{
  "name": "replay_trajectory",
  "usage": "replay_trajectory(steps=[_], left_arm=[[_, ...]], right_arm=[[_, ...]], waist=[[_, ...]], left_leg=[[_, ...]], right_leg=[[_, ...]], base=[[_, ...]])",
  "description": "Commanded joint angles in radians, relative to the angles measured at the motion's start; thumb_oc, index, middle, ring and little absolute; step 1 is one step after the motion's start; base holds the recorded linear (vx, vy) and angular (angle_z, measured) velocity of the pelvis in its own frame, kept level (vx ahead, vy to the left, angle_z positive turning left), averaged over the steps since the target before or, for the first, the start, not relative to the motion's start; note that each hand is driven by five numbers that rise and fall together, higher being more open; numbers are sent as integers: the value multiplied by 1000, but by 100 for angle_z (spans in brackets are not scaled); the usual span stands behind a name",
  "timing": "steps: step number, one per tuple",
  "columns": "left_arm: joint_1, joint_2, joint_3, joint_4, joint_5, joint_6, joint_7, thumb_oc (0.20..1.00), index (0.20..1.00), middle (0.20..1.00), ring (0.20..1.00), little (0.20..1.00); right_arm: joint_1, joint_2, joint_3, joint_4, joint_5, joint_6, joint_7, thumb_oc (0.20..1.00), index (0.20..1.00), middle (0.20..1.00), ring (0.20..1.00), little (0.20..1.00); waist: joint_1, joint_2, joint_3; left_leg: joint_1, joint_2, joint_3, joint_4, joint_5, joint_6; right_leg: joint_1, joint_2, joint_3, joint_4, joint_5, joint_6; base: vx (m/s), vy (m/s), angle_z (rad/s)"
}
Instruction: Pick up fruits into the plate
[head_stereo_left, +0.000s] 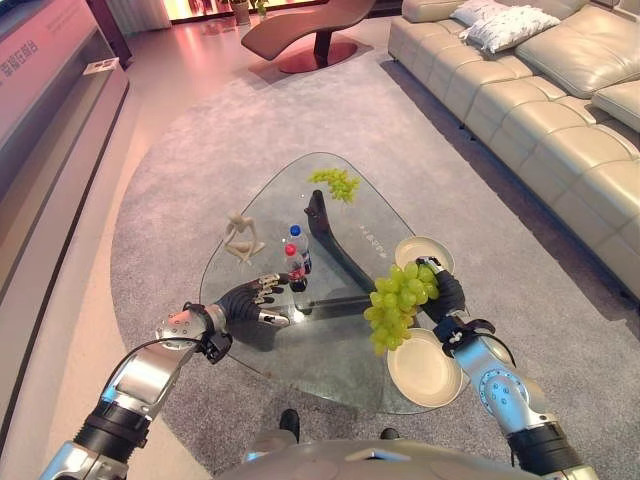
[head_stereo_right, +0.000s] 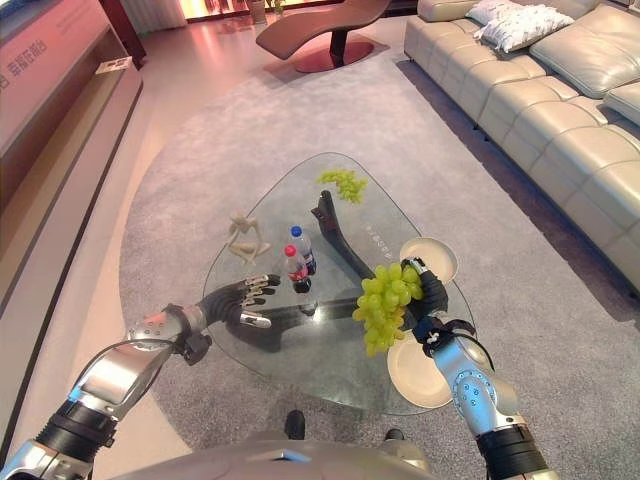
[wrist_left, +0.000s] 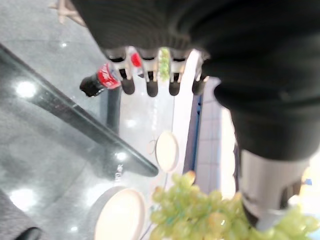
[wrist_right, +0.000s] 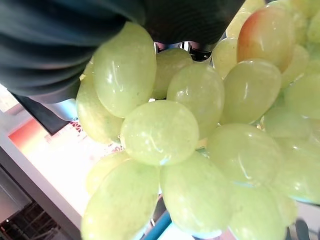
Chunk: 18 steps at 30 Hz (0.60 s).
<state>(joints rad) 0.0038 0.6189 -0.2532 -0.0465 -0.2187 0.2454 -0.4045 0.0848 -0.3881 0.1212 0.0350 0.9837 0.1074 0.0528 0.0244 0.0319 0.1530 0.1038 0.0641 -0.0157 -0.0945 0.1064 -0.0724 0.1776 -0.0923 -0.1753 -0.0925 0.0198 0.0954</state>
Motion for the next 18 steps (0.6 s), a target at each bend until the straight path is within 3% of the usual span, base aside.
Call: replay_trajectory(steps=[1, 10, 18], left_arm=[[-6, 8, 102, 34, -66, -111, 56, 1000, 1000, 1000, 1000, 1000], [44, -16, 166, 154, -140, -202, 179, 1000, 1000, 1000, 1000, 1000], [43, -34, 150, 281, -188, -256, 259, 1000, 1000, 1000, 1000, 1000]], right_arm=[[-58, -2, -72, -47, -26, -79, 46, 200, 200, 200, 200, 200], [-34, -32, -139, 32, -78, -114, 91, 200, 200, 200, 200, 200], [-51, -42, -139, 109, -75, -152, 108, 200, 200, 200, 200, 200]], waist=[[-3, -33, 26], [-16, -37, 75], [-30, -30, 130]], left_leg=[[67, -56, 80, 40, -142, 45], [25, -54, 84, 66, -144, 45], [-18, -52, 81, 81, -139, 46]], right_leg=[[-19, 0, 29, 14, 9, 24], [-57, 2, 52, 24, 17, 23], [-101, 4, 74, 39, 19, 19]], base=[[-7, -45, -1], [-40, -44, -3], [-66, -46, -6]])
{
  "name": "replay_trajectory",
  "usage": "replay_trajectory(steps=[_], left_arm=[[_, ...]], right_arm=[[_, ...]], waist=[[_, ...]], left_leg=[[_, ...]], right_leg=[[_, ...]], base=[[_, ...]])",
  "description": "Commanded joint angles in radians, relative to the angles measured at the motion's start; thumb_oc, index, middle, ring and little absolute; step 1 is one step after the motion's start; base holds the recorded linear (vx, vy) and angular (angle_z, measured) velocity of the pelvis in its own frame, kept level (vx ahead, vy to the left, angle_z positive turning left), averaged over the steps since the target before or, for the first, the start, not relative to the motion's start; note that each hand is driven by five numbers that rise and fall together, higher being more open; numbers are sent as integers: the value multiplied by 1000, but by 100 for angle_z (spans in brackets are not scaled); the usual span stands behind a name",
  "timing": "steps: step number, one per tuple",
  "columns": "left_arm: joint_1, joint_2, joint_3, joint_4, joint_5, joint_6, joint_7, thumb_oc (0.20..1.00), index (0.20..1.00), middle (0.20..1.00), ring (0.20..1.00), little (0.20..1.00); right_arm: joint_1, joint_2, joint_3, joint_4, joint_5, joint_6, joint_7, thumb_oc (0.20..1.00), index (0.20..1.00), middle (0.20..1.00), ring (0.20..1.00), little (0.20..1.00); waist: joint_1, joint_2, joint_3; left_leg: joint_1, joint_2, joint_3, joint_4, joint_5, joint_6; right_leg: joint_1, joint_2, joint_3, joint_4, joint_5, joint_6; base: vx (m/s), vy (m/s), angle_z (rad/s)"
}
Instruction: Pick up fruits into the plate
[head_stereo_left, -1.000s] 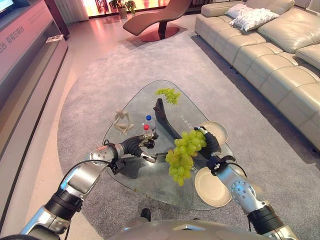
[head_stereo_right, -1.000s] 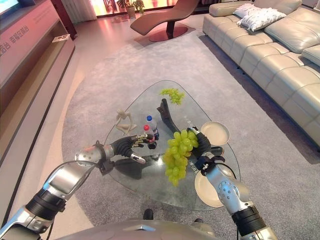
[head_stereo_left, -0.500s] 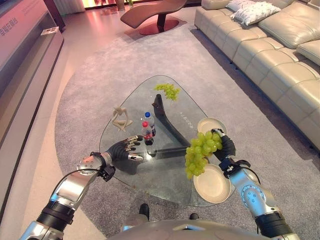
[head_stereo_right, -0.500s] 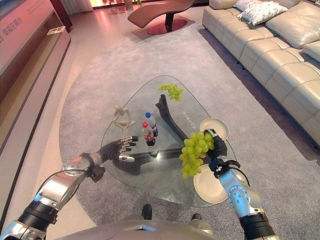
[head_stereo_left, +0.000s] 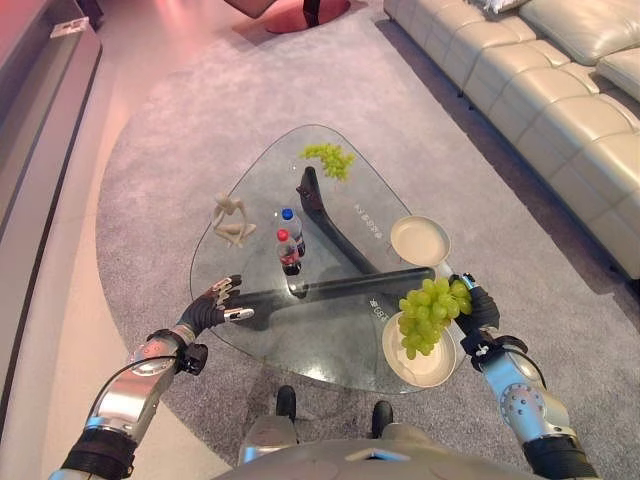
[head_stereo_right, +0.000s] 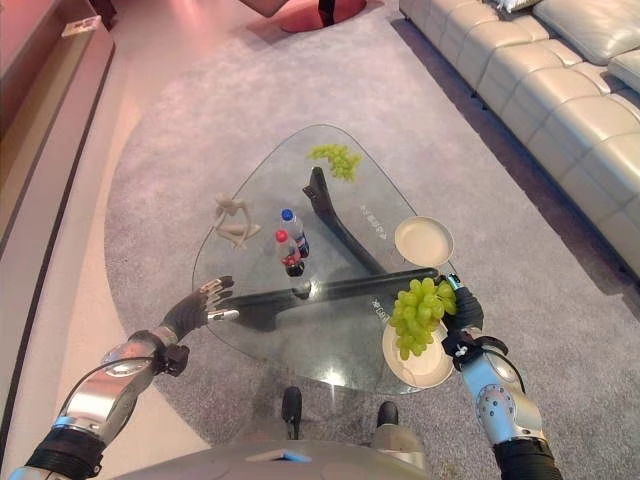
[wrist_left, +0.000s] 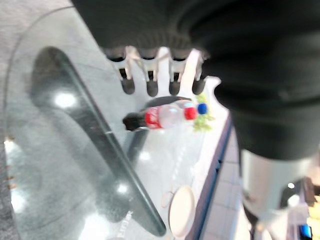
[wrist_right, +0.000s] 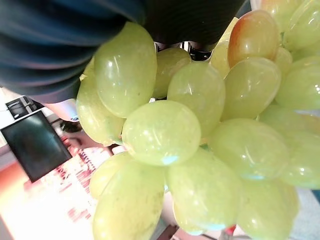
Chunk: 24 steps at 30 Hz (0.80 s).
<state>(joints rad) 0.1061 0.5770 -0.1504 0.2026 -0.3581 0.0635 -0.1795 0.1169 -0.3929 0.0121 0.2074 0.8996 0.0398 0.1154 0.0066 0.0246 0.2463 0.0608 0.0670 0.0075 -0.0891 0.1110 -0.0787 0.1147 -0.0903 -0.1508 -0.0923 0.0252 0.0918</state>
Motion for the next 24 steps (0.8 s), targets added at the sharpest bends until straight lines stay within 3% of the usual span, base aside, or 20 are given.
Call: replay_trajectory(steps=[1, 11, 24], left_arm=[[-61, 5, 43, 49, -65, -77, 46, 1000, 1000, 1000, 1000, 1000], [-79, -5, 33, 116, -105, -133, 101, 1000, 1000, 1000, 1000, 1000], [-222, -41, -65, 180, -163, -180, 208, 1000, 1000, 1000, 1000, 1000]], right_arm=[[-89, -37, -27, -57, 12, -85, 40, 200, 200, 200, 200, 200], [-89, -53, -38, 18, -57, -103, 21, 200, 200, 200, 200, 200], [-255, -92, 70, 197, -240, -172, -167, 200, 200, 200, 200, 200]], waist=[[-14, -21, 46], [-28, -13, 90], [-16, 10, 189]], left_leg=[[18, -56, 55, 76, -141, 53], [-24, -60, 45, 86, -134, 54], [-131, -68, 16, 110, -110, 46]], right_leg=[[-44, 4, 54, 40, 14, 21], [-91, 7, 63, 55, 15, 14], [-189, 8, 54, 85, 24, -6]], base=[[-55, -25, -4], [-60, -16, -2], [-83, 1, -2]])
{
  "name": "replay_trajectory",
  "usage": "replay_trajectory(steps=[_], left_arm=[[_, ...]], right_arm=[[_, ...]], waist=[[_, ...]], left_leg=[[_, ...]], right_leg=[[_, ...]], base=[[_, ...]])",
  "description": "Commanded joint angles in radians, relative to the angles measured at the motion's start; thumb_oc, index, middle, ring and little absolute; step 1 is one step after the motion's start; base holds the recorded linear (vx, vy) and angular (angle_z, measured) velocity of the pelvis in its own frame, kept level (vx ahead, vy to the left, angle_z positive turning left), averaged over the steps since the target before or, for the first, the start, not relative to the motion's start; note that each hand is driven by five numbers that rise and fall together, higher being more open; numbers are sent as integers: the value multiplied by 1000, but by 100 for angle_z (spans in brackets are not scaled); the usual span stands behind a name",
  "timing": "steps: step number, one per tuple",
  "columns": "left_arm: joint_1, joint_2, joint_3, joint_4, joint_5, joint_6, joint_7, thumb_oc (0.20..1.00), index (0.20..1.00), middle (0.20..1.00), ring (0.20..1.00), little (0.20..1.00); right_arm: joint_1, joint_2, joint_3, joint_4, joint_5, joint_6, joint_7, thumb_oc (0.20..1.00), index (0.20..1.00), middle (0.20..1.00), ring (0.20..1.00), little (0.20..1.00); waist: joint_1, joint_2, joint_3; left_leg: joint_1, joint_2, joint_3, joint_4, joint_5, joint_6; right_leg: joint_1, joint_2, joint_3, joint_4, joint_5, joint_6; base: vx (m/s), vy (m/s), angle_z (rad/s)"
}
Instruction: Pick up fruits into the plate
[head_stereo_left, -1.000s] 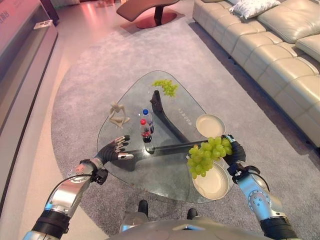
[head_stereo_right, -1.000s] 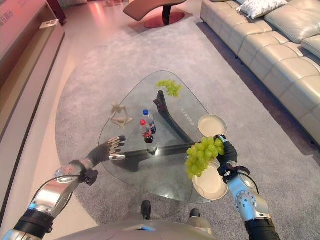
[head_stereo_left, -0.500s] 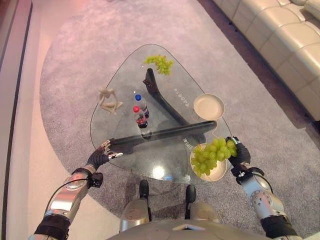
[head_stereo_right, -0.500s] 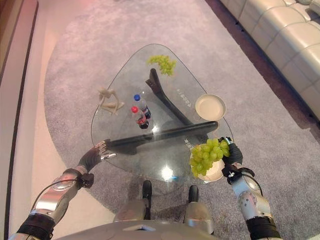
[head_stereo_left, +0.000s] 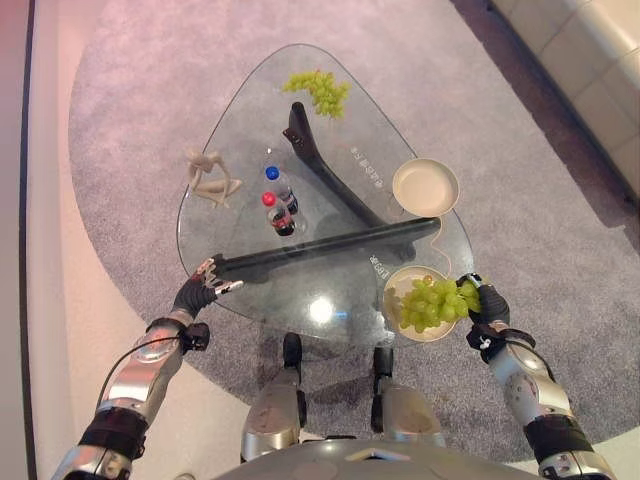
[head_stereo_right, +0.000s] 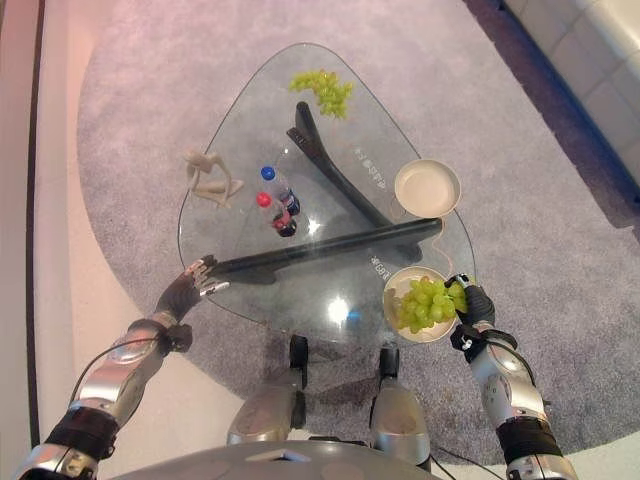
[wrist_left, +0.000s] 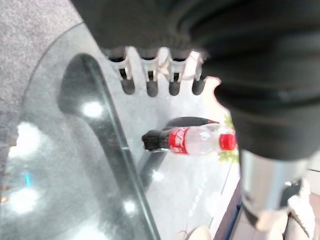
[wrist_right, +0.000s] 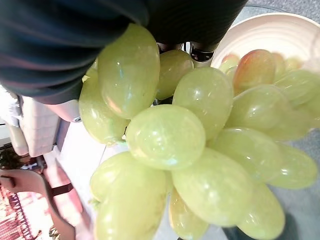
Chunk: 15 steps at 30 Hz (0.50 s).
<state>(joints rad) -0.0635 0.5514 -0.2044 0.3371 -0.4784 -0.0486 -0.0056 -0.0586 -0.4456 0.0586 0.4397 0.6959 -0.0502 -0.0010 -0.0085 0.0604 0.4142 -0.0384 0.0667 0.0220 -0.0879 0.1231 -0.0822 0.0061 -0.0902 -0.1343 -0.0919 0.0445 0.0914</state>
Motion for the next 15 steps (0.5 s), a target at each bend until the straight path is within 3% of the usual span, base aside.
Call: replay_trajectory(steps=[1, 10, 15], left_arm=[[-64, -17, -19, 55, -47, -71, 40, 1000, 1000, 1000, 1000, 1000], [-138, -33, -63, 147, -82, -89, 56, 1000, 1000, 1000, 1000, 1000], [-153, -46, -79, 179, -110, -99, 73, 1000, 1000, 1000, 1000, 1000]], right_arm=[[-94, -44, 30, -22, -41, -85, -63, 200, 200, 200, 200, 200], [-207, -82, 81, 119, -127, -99, -157, 200, 200, 200, 200, 200], [-272, -98, 115, 168, -191, -59, -216, 200, 200, 200, 200, 200]], waist=[[1, -24, 28], [13, -17, 92], [21, -12, 106]], left_leg=[[-40, -69, -1, 110, -120, 49], [-127, -82, -19, 142, -107, 49], [-189, -91, -29, 169, -102, 51]], right_leg=[[-89, 8, 36, 86, 5, -6], [-190, 3, 22, 145, 10, -12], [-256, 0, 14, 180, 12, -14]], base=[[-105, 15, 2], [-68, 1, 4], [-18, 5, 1]])
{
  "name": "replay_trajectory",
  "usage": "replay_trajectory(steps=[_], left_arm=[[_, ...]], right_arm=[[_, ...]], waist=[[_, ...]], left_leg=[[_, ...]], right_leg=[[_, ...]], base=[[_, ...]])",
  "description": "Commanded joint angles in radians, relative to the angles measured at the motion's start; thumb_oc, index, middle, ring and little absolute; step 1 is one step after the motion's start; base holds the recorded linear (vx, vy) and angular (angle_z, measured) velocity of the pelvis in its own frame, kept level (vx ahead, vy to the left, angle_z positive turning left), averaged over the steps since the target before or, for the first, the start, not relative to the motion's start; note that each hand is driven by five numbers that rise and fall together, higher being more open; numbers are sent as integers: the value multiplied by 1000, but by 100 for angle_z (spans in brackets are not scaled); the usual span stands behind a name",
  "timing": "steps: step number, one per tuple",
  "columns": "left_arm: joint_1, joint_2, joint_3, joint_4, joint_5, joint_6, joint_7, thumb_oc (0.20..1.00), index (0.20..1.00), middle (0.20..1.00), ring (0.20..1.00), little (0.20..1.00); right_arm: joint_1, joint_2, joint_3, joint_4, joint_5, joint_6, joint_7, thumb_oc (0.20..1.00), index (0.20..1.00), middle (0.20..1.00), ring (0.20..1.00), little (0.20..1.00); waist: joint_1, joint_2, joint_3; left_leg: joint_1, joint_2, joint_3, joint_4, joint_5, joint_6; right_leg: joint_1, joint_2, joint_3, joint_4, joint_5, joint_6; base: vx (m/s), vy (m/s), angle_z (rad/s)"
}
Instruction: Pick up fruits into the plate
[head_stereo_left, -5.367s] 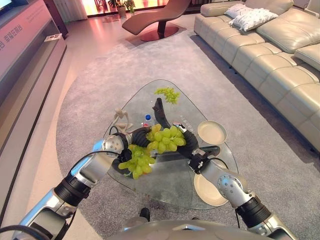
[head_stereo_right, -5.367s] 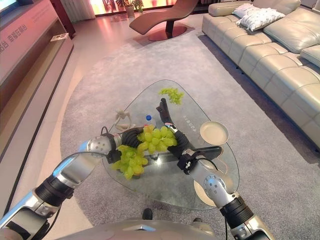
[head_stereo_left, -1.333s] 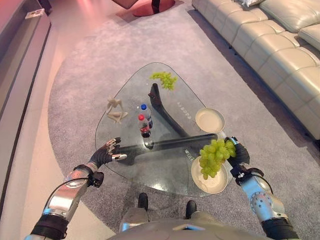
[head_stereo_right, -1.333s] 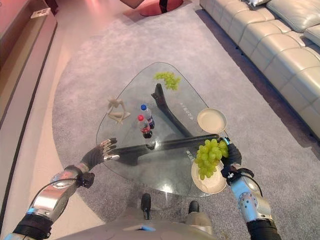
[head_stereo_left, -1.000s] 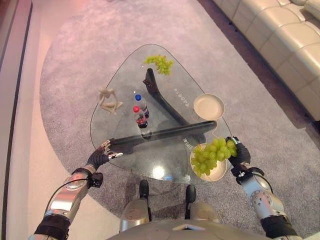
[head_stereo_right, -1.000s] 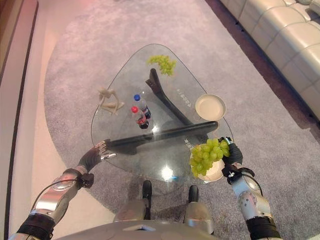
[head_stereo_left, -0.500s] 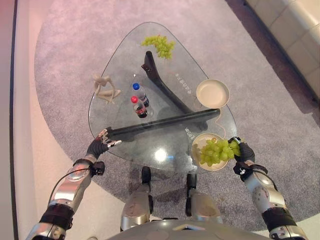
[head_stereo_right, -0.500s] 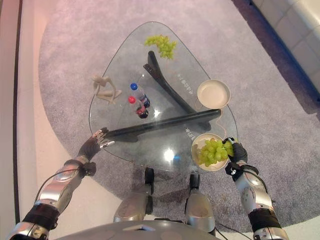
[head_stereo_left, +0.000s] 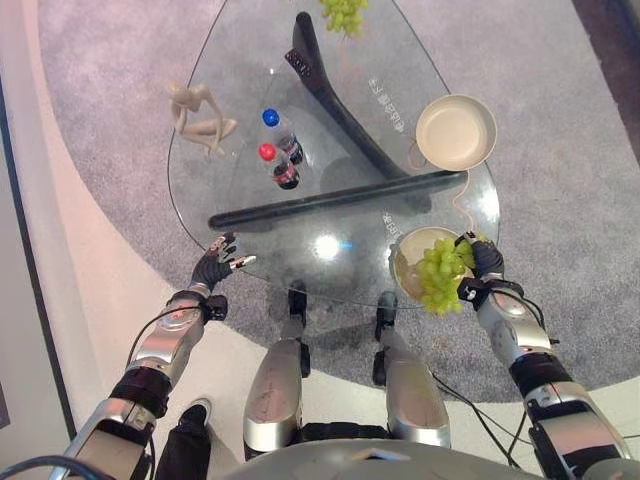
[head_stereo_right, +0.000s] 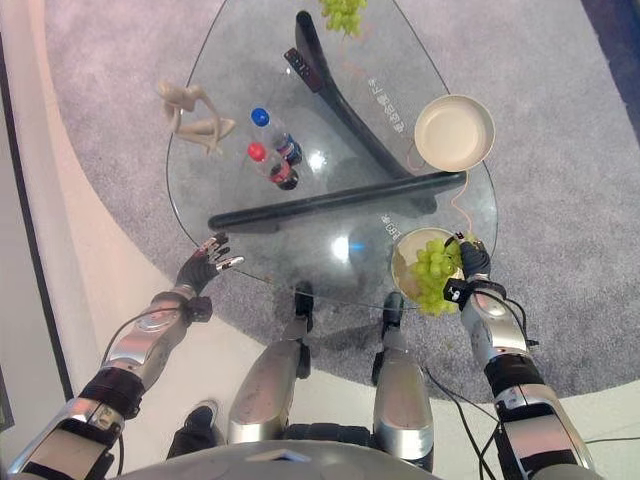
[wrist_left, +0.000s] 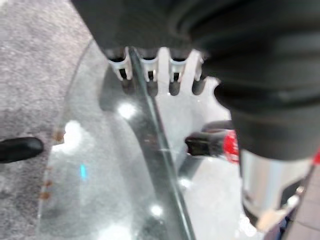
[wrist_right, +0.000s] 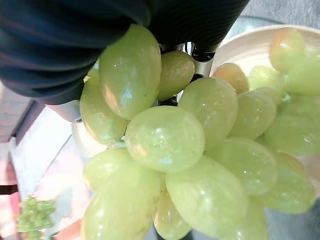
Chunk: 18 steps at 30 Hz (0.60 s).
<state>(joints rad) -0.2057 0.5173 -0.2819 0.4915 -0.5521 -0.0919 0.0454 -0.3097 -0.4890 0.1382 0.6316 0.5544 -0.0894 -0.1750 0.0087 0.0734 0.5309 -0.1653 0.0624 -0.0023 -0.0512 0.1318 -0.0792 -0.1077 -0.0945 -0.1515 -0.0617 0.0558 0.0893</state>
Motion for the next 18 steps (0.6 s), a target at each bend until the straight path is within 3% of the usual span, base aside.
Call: replay_trajectory(steps=[1, 9, 18], left_arm=[[-14, -15, -4, 31, -37, -58, 24, 1000, 1000, 1000, 1000, 1000], [-63, -52, -30, 132, -53, -102, 40, 1000, 1000, 1000, 1000, 1000], [-81, -93, -58, 203, -69, -114, 11, 1000, 1000, 1000, 1000, 1000]], right_arm=[[-29, -56, 40, -16, -56, -18, -50, 200, 200, 200, 200, 200], [-146, -40, 89, 113, -104, 8, -127, 200, 200, 200, 200, 200], [-188, -8, 77, 245, -65, -94, -113, 200, 200, 200, 200, 200]], waist=[[5, -25, -11], [22, -21, -11], [25, 5, -11]], left_leg=[[-67, -88, -5, 133, -109, 48], [-159, -103, -16, 159, -104, 59], [-220, -126, -23, 201, -112, 70]], right_leg=[[-148, 4, 30, 153, 1, -11], [-258, 1, 24, 205, 0, -8], [-335, -9, 26, 264, -10, -10]], base=[[0, 0, 0], [-37, 15, 0], [-63, 33, 5]])
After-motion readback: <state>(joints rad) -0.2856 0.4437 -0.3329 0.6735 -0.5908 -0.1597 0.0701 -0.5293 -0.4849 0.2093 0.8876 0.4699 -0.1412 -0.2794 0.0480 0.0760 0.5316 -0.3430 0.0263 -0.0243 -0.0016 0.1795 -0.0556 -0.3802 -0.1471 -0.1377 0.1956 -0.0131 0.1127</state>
